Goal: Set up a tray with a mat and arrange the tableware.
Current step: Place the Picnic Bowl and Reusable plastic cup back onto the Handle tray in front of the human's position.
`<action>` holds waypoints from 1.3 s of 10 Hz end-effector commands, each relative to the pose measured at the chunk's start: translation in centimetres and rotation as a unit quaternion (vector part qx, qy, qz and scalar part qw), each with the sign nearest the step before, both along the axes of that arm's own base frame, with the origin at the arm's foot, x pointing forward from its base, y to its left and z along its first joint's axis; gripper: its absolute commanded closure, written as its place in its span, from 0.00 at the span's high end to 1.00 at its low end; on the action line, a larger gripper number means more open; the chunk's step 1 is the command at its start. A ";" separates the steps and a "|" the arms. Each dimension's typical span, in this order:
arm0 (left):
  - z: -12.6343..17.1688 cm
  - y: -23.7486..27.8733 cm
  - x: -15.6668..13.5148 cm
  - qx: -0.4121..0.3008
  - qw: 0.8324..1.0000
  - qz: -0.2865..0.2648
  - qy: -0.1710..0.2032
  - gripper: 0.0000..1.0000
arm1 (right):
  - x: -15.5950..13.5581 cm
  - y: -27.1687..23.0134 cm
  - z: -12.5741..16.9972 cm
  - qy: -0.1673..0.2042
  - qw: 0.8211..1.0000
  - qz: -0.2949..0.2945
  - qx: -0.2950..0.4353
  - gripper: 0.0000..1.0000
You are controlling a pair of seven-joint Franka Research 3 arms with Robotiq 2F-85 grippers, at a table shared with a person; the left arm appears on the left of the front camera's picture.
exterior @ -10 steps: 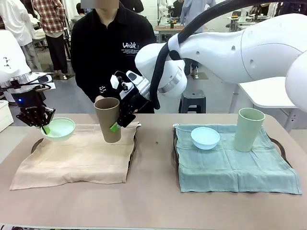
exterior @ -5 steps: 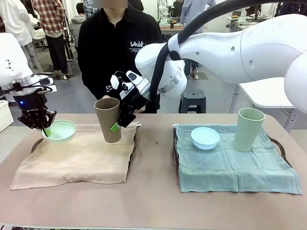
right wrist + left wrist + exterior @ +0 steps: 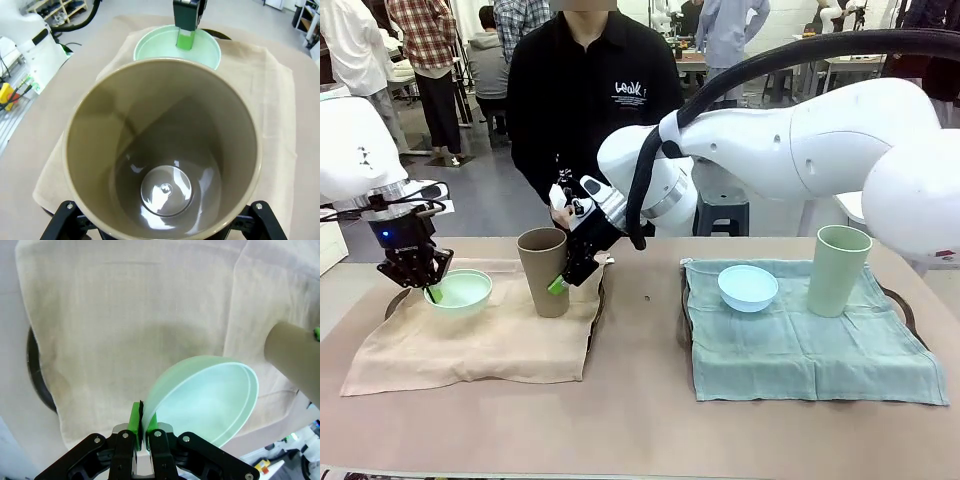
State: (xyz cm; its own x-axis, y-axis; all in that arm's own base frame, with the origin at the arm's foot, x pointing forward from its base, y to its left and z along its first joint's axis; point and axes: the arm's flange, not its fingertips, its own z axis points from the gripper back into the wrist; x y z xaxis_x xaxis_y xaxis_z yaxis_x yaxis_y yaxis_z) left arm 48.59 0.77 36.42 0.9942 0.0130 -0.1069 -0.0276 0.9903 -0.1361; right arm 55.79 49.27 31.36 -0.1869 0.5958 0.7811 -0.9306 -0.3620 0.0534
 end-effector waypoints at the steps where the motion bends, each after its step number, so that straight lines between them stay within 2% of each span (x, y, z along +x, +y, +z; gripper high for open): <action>1: -0.6 -0.5 0.6 -0.015 1.000 -0.019 -0.010 0.05 | 0.7 0.5 -0.3 -0.004 1.000 0.009 -0.004 0.82; 5: -1.9 -1.1 1.1 -0.029 0.998 -0.020 -0.046 0.05 | 0.7 0.6 -0.7 -0.002 1.000 0.013 -0.005 0.82; 9: -3.3 -0.6 1.5 -0.017 0.999 -0.009 -0.034 0.05 | 0.7 0.6 -0.8 0.002 1.000 0.014 -0.004 0.82; 10: -3.6 -0.5 1.5 -0.015 0.999 -0.008 -0.030 0.14 | 0.7 0.6 -0.8 0.003 1.000 0.014 -0.004 0.82; 11: -3.7 -0.6 1.6 -0.012 1.000 -0.007 -0.026 0.29 | 0.7 0.6 -0.8 0.006 1.000 0.013 -0.002 0.82; 12: -3.6 -0.6 1.6 -0.009 1.000 -0.004 -0.022 0.73 | 0.7 0.6 -0.8 0.008 1.000 0.012 -0.001 1.00; 13: -3.4 -0.6 1.5 -0.008 1.000 -0.001 -0.013 0.89 | 0.7 0.5 -0.7 0.014 1.000 0.008 -0.007 1.00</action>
State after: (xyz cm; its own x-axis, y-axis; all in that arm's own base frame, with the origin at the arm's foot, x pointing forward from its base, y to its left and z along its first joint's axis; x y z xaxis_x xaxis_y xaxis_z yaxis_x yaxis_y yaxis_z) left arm 50.03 0.10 32.79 0.9978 -0.0023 -0.0668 -0.0086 0.9867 -0.1624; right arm 56.03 49.48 30.92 -0.1847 0.5926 0.7841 -0.9268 -0.3703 0.0616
